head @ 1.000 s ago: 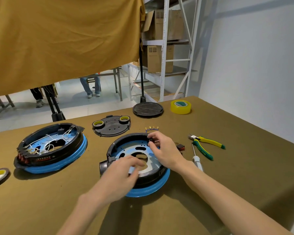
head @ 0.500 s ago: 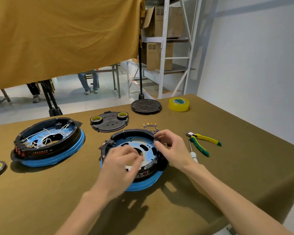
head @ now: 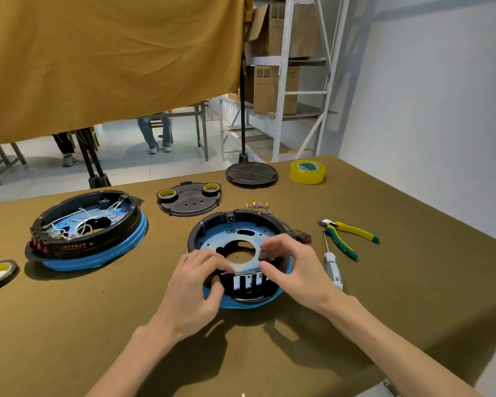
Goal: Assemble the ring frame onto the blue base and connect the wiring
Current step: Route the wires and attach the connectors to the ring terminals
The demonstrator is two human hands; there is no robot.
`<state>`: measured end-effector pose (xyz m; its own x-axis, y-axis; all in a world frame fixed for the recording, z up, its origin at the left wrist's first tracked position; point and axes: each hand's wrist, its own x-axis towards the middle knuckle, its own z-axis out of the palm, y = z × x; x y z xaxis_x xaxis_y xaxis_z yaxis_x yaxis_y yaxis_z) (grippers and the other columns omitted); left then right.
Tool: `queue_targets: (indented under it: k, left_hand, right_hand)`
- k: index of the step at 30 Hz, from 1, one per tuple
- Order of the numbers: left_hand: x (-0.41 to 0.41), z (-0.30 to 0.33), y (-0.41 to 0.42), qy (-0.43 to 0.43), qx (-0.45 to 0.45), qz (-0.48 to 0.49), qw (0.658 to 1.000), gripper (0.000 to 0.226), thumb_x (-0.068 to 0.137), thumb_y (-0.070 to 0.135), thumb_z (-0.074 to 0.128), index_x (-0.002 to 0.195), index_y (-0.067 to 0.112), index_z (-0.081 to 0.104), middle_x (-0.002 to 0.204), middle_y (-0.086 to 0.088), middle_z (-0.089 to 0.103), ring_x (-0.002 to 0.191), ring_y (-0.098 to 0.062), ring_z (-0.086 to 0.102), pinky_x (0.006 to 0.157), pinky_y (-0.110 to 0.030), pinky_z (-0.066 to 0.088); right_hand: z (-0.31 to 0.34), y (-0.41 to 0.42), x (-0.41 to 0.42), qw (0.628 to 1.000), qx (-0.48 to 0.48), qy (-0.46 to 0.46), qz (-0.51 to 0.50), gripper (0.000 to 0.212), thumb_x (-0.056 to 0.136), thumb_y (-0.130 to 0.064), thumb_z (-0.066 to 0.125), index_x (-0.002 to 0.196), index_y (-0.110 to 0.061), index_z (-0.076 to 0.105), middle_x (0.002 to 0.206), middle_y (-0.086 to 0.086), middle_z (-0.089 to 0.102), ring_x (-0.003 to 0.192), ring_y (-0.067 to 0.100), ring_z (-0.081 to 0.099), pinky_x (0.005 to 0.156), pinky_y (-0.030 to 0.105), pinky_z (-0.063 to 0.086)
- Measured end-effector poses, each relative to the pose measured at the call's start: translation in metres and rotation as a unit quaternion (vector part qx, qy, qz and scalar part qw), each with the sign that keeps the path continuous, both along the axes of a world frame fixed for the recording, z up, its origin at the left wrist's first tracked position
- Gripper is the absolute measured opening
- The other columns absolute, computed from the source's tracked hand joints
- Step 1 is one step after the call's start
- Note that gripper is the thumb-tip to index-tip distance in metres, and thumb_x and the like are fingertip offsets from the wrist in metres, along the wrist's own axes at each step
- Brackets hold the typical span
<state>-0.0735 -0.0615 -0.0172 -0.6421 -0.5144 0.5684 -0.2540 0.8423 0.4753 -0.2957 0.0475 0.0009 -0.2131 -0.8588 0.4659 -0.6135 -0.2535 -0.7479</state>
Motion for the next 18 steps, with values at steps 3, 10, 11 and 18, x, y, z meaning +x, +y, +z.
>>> queue_targets:
  k: [3,10,11,18]
  left_hand:
    - [-0.018,-0.002,0.009,-0.006,0.003,-0.02,1.0,0.027,0.094,0.036,0.057,0.119,0.031,0.067,0.112,0.023,0.066,0.113,0.003,0.055,0.105,-0.023,0.035]
    - [-0.028,-0.022,0.01,0.023,-0.043,0.012,0.999,0.034,0.091,0.042,0.067,0.124,0.033,0.069,0.105,0.024,0.069,0.097,0.0,0.055,0.092,-0.024,0.034]
    - [-0.029,-0.023,0.01,0.027,-0.045,0.015,0.999,0.034,0.091,0.041,0.067,0.124,0.033,0.069,0.104,0.024,0.069,0.097,0.0,0.055,0.092,-0.023,0.033]
    - [-0.032,-0.026,0.01,0.035,-0.048,0.03,0.998,0.029,0.092,0.041,0.065,0.12,0.036,0.068,0.102,0.025,0.068,0.098,0.001,0.055,0.094,-0.024,0.034]
  right_hand:
    - [0.002,0.002,0.006,1.0,0.004,-0.016,-0.002,0.023,0.089,-0.039,0.074,0.112,-0.035,0.07,0.105,-0.018,0.071,0.109,0.011,0.065,0.095,0.023,0.049]
    - [0.005,0.016,0.007,0.996,-0.006,-0.088,-0.002,0.024,0.086,-0.021,0.082,0.108,-0.03,0.076,0.101,-0.01,0.075,0.102,0.015,0.069,0.089,0.019,0.052]
    - [0.006,0.017,0.008,0.994,-0.01,-0.105,-0.005,0.025,0.086,-0.022,0.082,0.109,-0.03,0.076,0.101,-0.009,0.076,0.099,0.017,0.07,0.087,0.021,0.054]
    - [0.013,0.019,0.013,0.958,0.019,-0.281,0.048,0.034,0.08,-0.017,0.085,0.112,-0.024,0.075,0.105,0.01,0.077,0.087,0.032,0.077,0.084,0.033,0.061]
